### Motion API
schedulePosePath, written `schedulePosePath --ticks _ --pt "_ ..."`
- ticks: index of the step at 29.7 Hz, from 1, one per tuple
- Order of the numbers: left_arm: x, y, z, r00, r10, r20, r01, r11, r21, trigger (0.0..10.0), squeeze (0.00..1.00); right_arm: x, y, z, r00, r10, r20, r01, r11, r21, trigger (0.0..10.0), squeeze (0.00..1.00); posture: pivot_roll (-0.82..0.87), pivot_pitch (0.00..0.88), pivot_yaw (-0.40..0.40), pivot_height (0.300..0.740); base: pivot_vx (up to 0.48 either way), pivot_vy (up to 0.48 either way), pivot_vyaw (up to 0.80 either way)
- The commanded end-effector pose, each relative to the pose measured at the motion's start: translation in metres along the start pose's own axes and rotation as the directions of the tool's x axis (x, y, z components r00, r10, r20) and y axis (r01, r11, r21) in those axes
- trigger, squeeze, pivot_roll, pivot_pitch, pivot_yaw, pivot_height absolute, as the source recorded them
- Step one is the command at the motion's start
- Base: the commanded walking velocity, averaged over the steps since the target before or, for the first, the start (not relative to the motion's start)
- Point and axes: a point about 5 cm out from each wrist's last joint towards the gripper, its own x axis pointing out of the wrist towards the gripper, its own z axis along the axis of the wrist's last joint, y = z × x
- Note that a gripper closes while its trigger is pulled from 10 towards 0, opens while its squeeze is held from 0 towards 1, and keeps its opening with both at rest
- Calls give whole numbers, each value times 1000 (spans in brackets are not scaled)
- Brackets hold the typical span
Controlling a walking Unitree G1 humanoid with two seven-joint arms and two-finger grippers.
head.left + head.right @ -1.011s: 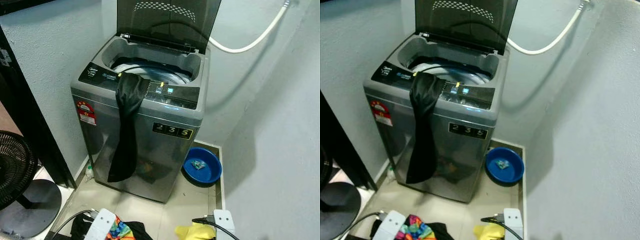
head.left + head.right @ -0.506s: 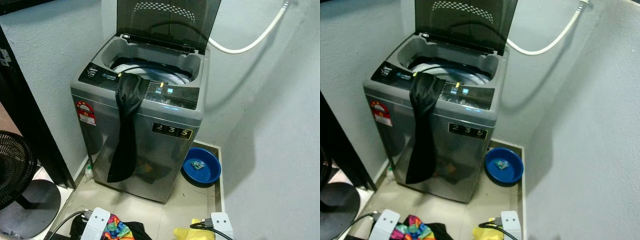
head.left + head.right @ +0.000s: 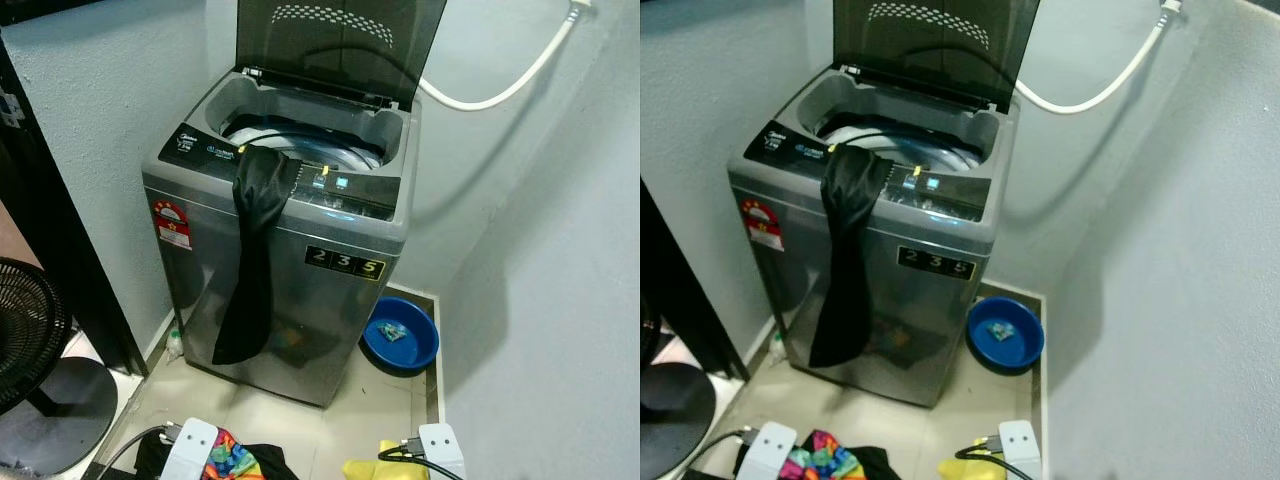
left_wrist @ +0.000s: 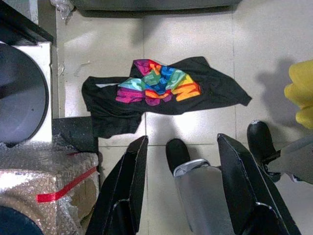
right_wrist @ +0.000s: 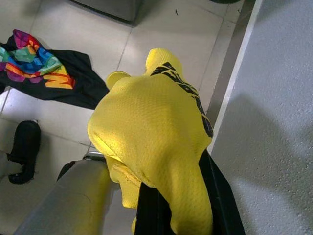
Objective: Clothes washing
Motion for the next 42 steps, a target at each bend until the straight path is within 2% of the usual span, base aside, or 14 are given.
schedulePosePath --ticks 1,6,13,16,20,21,24,28,38,39,42 --pt "-5 -11 -20 997 -33 -65 34 999 21 10000 0 -1 -5 -4 1000 -22 -7 22 1000 -7 10000 0 107 0 -65 740 0 0 0" --pt "-4 -8 -18 997 -37 -68 39 999 38 10000 0 -3 -4 -10 1000 -20 -12 20 1000 -3 10000 0 81 0 -43 740 0 0 0" --pt "1 0 0 999 -33 -38 36 997 73 10000 0 -5 -6 -17 999 -43 -30 43 999 20 10000 0 99 0 -17 740 0 0 0" --pt "5 1 13 1000 -28 0 28 998 57 10000 0 -6 -1 -21 999 -16 -37 15 1000 -17 10000 0 105 0 -19 740 0 0 0" --pt "5 -2 15 1000 -30 3 29 998 50 10000 0 -6 -3 -21 999 -22 -38 22 1000 -16 10000 0 111 0 -23 740 0 0 0" --pt "4 -7 11 999 -45 -4 45 997 64 10000 0 -5 -7 -18 999 -38 -36 38 999 -6 10000 0 119 0 -25 740 0 0 0" --pt "3 -8 7 999 -49 -11 49 997 58 10000 0 -4 -7 -13 999 -36 -24 35 999 -6 10000 0 129 0 -38 740 0 0 0" --pt "1 -2 0 999 -20 -25 21 1000 22 10000 0 -2 -3 -5 1000 -20 -5 20 1000 -11 10000 0 138 0 -44 740 0 0 0" --pt "-4 4 -15 999 1 -53 0 1000 24 10000 0 -2 4 -9 1000 2 -15 -2 1000 -23 10000 0 157 0 -44 740 0 0 0" --pt "-6 6 -19 998 -2 -62 5 999 41 10000 0 -2 7 -10 1000 -1 -16 1 1000 -7 10000 0 157 0 -16 740 0 0 0" --pt "-9 10 -26 997 -8 -81 15 996 91 10000 0 -3 12 -14 1000 -4 -26 5 1000 21 10000 0 162 0 -10 740 0 0 0"
